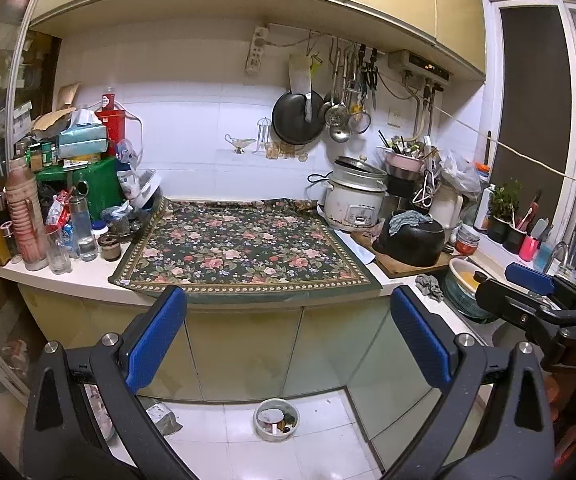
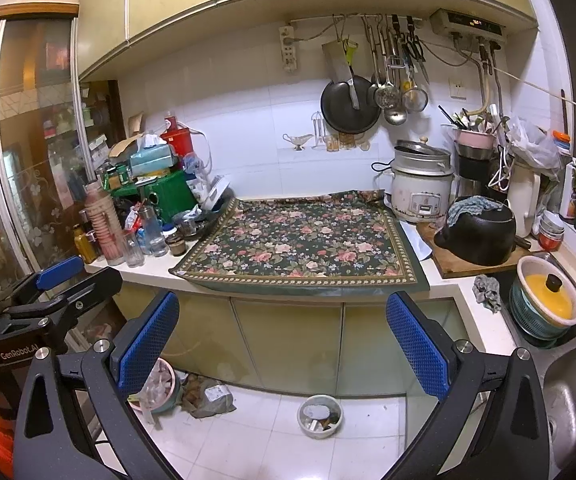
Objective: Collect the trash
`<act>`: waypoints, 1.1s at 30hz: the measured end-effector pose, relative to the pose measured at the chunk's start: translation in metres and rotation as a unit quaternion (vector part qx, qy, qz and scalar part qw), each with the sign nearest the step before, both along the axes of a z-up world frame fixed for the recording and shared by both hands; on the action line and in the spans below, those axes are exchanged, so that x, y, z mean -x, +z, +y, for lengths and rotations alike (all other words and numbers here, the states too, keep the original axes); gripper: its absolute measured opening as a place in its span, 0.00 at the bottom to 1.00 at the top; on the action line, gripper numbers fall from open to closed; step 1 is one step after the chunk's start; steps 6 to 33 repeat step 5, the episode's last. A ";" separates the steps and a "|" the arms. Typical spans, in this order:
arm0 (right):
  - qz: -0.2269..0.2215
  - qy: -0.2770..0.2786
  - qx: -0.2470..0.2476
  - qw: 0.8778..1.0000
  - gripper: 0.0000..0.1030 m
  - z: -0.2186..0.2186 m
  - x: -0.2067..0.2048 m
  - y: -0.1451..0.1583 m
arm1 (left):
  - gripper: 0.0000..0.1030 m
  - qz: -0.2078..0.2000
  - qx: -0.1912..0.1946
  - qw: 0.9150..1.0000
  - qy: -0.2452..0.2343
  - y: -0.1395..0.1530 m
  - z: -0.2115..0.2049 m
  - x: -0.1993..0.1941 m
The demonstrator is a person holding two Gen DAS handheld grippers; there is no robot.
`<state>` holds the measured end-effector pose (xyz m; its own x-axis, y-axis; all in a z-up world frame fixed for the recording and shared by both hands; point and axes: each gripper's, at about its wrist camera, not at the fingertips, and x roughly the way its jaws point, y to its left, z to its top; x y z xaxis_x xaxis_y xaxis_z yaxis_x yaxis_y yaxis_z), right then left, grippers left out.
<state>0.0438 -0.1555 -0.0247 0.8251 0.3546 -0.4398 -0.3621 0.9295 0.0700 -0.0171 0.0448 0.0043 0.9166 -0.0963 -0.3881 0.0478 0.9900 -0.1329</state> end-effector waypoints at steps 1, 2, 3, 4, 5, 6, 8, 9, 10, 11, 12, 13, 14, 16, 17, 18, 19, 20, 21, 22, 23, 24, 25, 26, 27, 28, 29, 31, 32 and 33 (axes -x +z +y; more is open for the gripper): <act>0.001 0.000 0.001 1.000 1.00 0.001 -0.002 0.000 | 0.99 0.001 0.000 1.000 0.000 0.000 -0.001 -0.004; 0.003 0.000 0.001 1.000 1.00 0.001 -0.006 -0.001 | 0.99 0.001 -0.001 1.000 0.001 0.000 0.000 -0.007; 0.004 0.002 0.000 1.000 1.00 0.000 -0.011 -0.001 | 0.99 0.002 -0.002 1.000 0.004 0.000 -0.001 -0.012; 0.005 0.003 0.000 1.000 1.00 -0.001 -0.014 -0.002 | 0.99 0.002 -0.003 1.000 0.006 -0.001 -0.002 -0.016; 0.007 0.004 -0.001 1.000 1.00 -0.002 -0.020 -0.002 | 0.99 0.003 -0.003 1.000 0.007 -0.001 -0.002 -0.020; 0.007 0.004 -0.001 1.000 1.00 -0.002 -0.020 -0.002 | 0.99 0.003 -0.003 1.000 0.007 -0.001 -0.002 -0.020; 0.007 0.004 -0.001 1.000 1.00 -0.002 -0.020 -0.002 | 0.99 0.003 -0.003 1.000 0.007 -0.001 -0.002 -0.020; 0.007 0.004 -0.001 1.000 1.00 -0.002 -0.020 -0.002 | 0.99 0.003 -0.003 1.000 0.007 -0.001 -0.002 -0.020; 0.007 0.004 -0.001 1.000 1.00 -0.002 -0.020 -0.002 | 0.99 0.003 -0.003 1.000 0.007 -0.001 -0.002 -0.020; 0.007 0.004 -0.001 1.000 1.00 -0.002 -0.020 -0.002 | 0.99 0.003 -0.003 1.000 0.007 -0.001 -0.002 -0.020; 0.007 0.004 -0.001 1.000 1.00 -0.002 -0.020 -0.002 | 0.99 0.003 -0.003 1.000 0.007 -0.001 -0.002 -0.020; 0.007 0.004 -0.001 1.000 1.00 -0.002 -0.020 -0.002 | 0.99 0.003 -0.003 1.000 0.007 -0.001 -0.002 -0.020; 0.007 0.004 -0.001 1.000 1.00 -0.002 -0.020 -0.002 | 0.99 0.003 -0.003 1.000 0.007 -0.001 -0.002 -0.020; 0.007 0.004 -0.001 1.000 1.00 -0.002 -0.020 -0.002 | 0.99 0.003 -0.003 1.000 0.007 -0.001 -0.002 -0.020; 0.007 0.004 -0.001 1.000 1.00 -0.002 -0.020 -0.002 | 0.99 0.003 -0.003 1.000 0.007 -0.001 -0.002 -0.020; 0.007 0.004 -0.001 1.000 1.00 -0.002 -0.020 -0.002 | 0.99 0.003 -0.003 1.000 0.007 -0.001 -0.002 -0.020; 0.007 0.004 -0.001 1.000 1.00 -0.002 -0.020 -0.002 | 0.99 0.003 -0.003 1.000 0.007 -0.001 -0.002 -0.020; 0.007 0.004 -0.001 1.000 1.00 -0.002 -0.020 -0.002 | 0.99 0.003 -0.003 1.000 0.007 -0.001 -0.002 -0.020; 0.007 0.004 -0.001 1.000 1.00 -0.002 -0.020 -0.002 | 0.99 0.003 -0.003 1.000 0.007 -0.001 -0.002 -0.020; 0.007 0.004 -0.001 1.000 1.00 -0.002 -0.020 -0.002 | 0.99 0.003 -0.003 1.000 0.007 -0.001 -0.002 -0.020; 0.007 0.004 -0.001 1.000 1.00 -0.002 -0.020 -0.002 | 0.99 0.003 -0.003 1.000 0.007 -0.001 -0.002 -0.020; 0.007 0.004 -0.001 1.000 1.00 -0.002 -0.020 -0.002 | 0.99 0.003 -0.003 1.000 0.007 -0.001 -0.002 -0.020; 0.007 0.004 -0.001 1.000 1.00 -0.002 -0.020 -0.002 | 0.99 0.003 -0.003 1.000 0.007 -0.001 -0.002 -0.020; 0.007 0.004 -0.001 1.000 1.00 -0.002 -0.020 -0.002 | 0.99 0.003 -0.003 1.000 0.007 -0.001 -0.002 -0.020; 0.007 0.004 -0.001 1.000 1.00 -0.002 -0.020 -0.002 | 0.99 0.003 -0.003 1.000 0.007 -0.001 -0.002 -0.020; 0.007 0.004 -0.001 1.000 1.00 -0.002 -0.020 -0.002 | 0.99 0.003 -0.003 1.000 0.007 -0.001 -0.002 -0.020; 0.007 0.004 -0.001 1.000 1.00 -0.002 -0.020 -0.002 | 0.99 0.003 -0.003 1.000 0.007 -0.001 -0.002 -0.020; 0.007 0.004 -0.001 1.000 1.00 -0.002 -0.020 -0.002 | 0.99 0.003 -0.003 1.000 0.007 -0.001 -0.002 -0.020; 0.007 0.004 -0.001 1.000 1.00 -0.002 -0.020 -0.002 | 0.99 0.003 -0.003 1.000 0.007 -0.001 -0.002 -0.020; 0.007 0.004 -0.001 1.000 1.00 -0.002 -0.020 -0.002 | 0.99 0.003 -0.003 1.000 0.007 -0.001 -0.002 -0.020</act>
